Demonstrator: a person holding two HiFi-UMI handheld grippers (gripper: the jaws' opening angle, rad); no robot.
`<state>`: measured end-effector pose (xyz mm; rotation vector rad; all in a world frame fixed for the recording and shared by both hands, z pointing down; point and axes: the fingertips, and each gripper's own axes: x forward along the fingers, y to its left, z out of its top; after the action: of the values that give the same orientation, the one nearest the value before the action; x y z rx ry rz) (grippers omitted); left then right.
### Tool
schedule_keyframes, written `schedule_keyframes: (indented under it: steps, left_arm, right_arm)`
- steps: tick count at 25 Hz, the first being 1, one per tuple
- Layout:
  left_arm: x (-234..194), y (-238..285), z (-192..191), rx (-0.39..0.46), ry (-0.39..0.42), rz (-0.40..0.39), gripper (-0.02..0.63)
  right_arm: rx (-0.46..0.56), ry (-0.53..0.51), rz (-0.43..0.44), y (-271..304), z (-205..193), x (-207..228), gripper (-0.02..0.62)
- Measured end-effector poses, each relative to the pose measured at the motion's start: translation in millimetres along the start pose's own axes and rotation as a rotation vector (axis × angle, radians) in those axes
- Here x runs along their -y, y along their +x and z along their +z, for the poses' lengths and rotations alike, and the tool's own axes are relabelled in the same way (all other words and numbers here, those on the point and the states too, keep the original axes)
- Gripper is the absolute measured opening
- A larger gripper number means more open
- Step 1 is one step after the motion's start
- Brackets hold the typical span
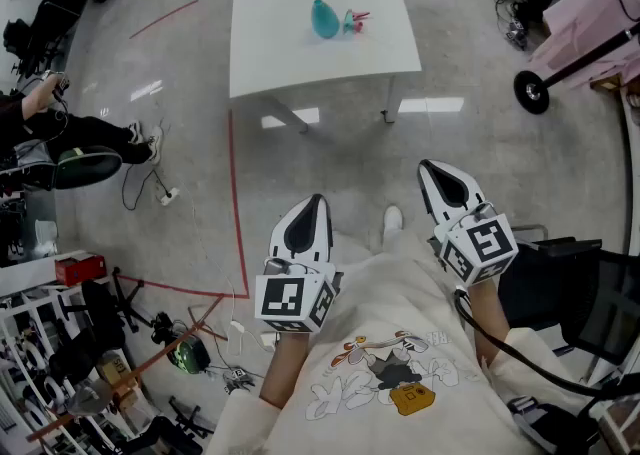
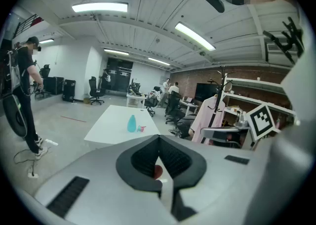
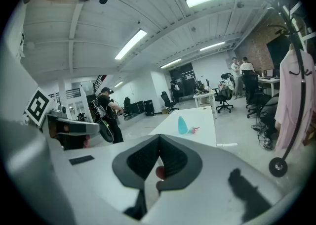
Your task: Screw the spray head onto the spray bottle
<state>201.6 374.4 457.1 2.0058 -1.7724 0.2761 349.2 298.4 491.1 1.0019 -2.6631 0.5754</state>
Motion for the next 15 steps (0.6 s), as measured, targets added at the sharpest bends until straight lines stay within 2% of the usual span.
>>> schedule_keyframes:
  steps: [4,7,11,15]
  left_arm:
    - [-20.4,11.6,-15.9,-0.004,-0.064,0.022,0.005]
    - [-26.9,34.6,-16.2,-0.026,-0.068,0.013,0.005]
    - [-46.3,100.3,9.6,-0.007,-0.065,-0.005,0.005]
    - [-74.5,165.7,27.7,-0.03,-0.079,-0.08,0.005]
  right_arm:
    - [-0.02,-0.015,-0.014,16.1,-2.0,5.1,0.002]
    - [-0.039,-0.034,-0.019,26.2,0.9,17.3,0.002]
    - [-0.068,-0.004,-0.079,62.1,7.2,67.5,0.002]
    - [-0.089,0.001,-0.13,110.8,23.8,92.6,0.002]
